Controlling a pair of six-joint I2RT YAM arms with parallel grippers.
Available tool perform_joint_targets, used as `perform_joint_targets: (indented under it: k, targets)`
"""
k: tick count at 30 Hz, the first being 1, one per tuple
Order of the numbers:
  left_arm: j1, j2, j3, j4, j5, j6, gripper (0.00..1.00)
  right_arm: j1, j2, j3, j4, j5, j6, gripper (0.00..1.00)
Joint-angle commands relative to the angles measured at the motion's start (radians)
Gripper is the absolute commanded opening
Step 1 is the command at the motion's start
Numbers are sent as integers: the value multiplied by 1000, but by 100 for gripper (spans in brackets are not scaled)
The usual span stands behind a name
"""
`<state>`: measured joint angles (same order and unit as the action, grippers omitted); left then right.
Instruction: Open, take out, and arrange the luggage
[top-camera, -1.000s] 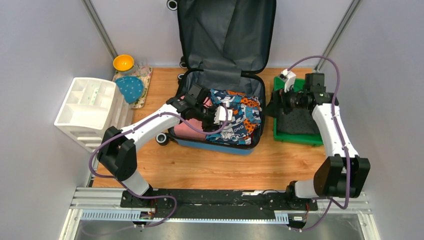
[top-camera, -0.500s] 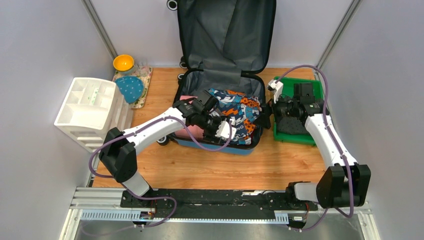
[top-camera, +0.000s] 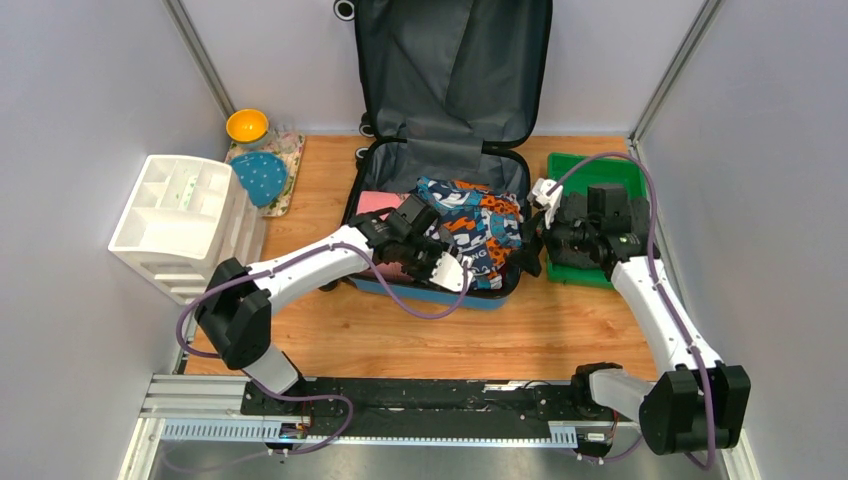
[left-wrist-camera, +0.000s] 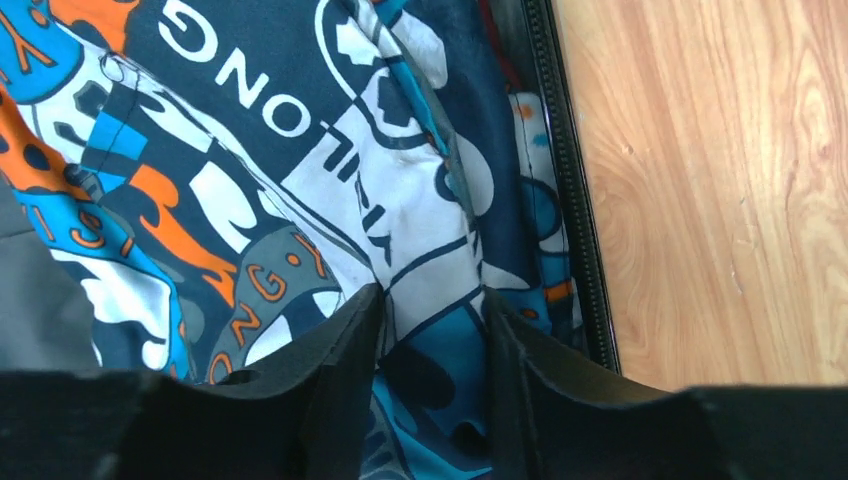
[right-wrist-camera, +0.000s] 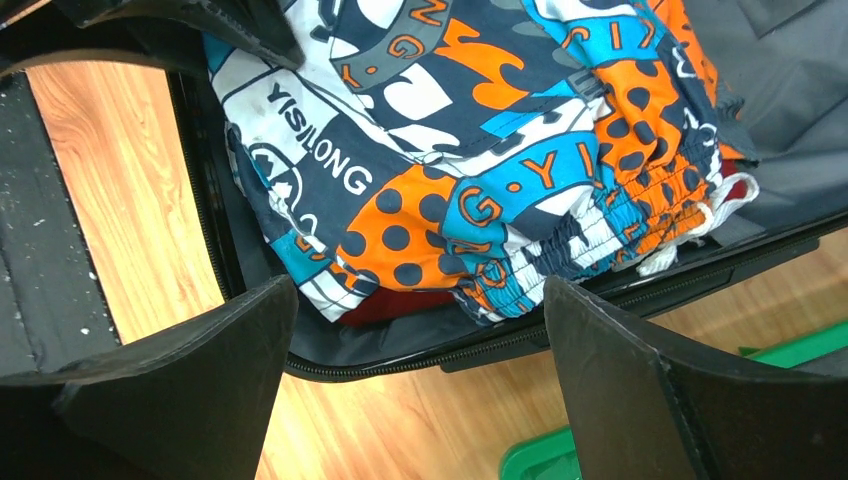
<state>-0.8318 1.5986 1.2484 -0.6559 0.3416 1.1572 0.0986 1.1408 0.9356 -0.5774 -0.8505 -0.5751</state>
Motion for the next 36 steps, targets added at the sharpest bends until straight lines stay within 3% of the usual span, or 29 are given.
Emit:
perform_joint_targets:
  k: [1, 3, 4, 5, 7, 13, 20, 32, 36]
  targets:
    - [-3, -72, -12, 50, -58, 24, 38, 16, -29, -18, 85, -35, -94, 98]
    - [3, -84, -10, 53, -46, 15, 27, 23, -18, -6, 68, -44, -121, 98]
    - [16, -101, -4, 45, -32, 10, 14, 33, -6, 0, 54, -50, -137, 98]
    - [25, -111, -4, 33, -9, 18, 8, 41, 0, 14, 25, -56, -153, 98]
    - [48, -144, -16, 9, 46, 59, 0, 71, 17, 22, 7, -53, -183, 98]
    - [77, -157, 32, -51, 48, 85, 0, 176, 46, 25, 40, -35, -174, 98]
    - [126, -147, 74, -106, 92, 142, 0, 299, 63, -7, 213, 11, -82, 98]
    - [172, -161, 91, -58, 93, 179, 0, 473, 85, -58, 528, 140, 103, 99]
    - [194, -161, 97, -11, 114, 109, 0, 521, 114, -95, 597, 206, 145, 99]
